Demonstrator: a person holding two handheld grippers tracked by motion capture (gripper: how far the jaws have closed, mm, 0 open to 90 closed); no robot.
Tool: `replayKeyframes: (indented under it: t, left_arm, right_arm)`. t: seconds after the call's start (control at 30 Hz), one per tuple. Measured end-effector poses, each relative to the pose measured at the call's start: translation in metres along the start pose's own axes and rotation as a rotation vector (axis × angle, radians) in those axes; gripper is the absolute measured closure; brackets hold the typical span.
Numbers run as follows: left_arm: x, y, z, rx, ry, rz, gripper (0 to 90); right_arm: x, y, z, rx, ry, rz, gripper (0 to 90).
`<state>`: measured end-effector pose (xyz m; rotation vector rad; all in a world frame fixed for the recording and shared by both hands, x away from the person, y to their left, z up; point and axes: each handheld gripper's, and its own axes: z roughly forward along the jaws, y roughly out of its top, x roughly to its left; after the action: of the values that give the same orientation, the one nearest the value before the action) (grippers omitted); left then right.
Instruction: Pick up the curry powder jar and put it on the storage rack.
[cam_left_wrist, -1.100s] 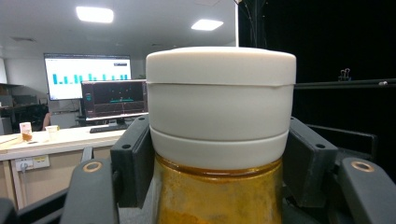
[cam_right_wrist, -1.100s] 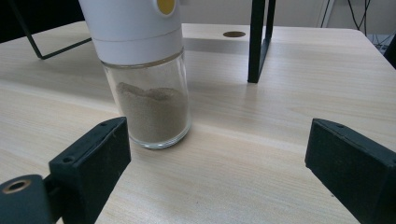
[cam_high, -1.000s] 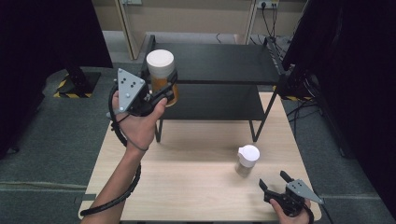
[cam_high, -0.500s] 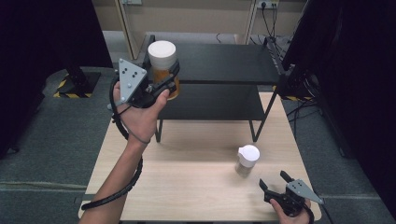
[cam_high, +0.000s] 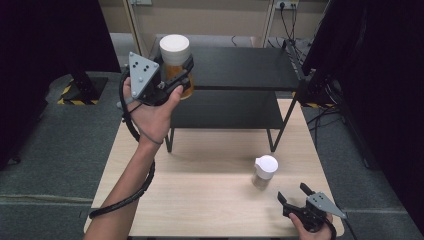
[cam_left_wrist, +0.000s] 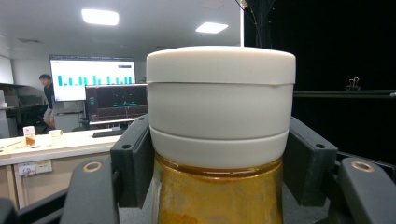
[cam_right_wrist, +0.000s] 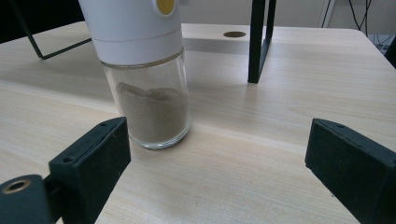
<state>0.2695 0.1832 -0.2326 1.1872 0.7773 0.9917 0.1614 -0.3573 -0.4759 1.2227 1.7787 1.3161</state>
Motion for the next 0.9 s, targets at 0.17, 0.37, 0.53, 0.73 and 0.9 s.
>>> replayKeyframes:
  t: [0.17,0.37,0.53,0.73,0.9]
  left_arm:
    - [0.002,0.002,0.007,0.003,0.015,-0.003,34.9]
    - [0.005,0.002,0.015,0.005,0.026,0.001,34.8]
    - [0.005,0.001,0.021,0.009,0.042,0.011,34.9]
    - [0.007,0.002,0.031,0.023,0.065,0.004,34.8]
    - [0.008,0.002,0.04,0.029,0.084,0.004,34.9]
  right_arm:
    - [0.0,0.0,0.0,0.001,0.001,0.0,6.9]
    - [0.0,0.0,0.0,0.001,0.001,-0.002,6.9]
    - [0.0,0.0,0.0,0.0,0.002,-0.001,6.9]
    - [-0.001,0.0,0.0,-0.001,0.003,-0.001,6.9]
    - [-0.001,0.0,0.0,0.001,0.003,-0.002,6.9]
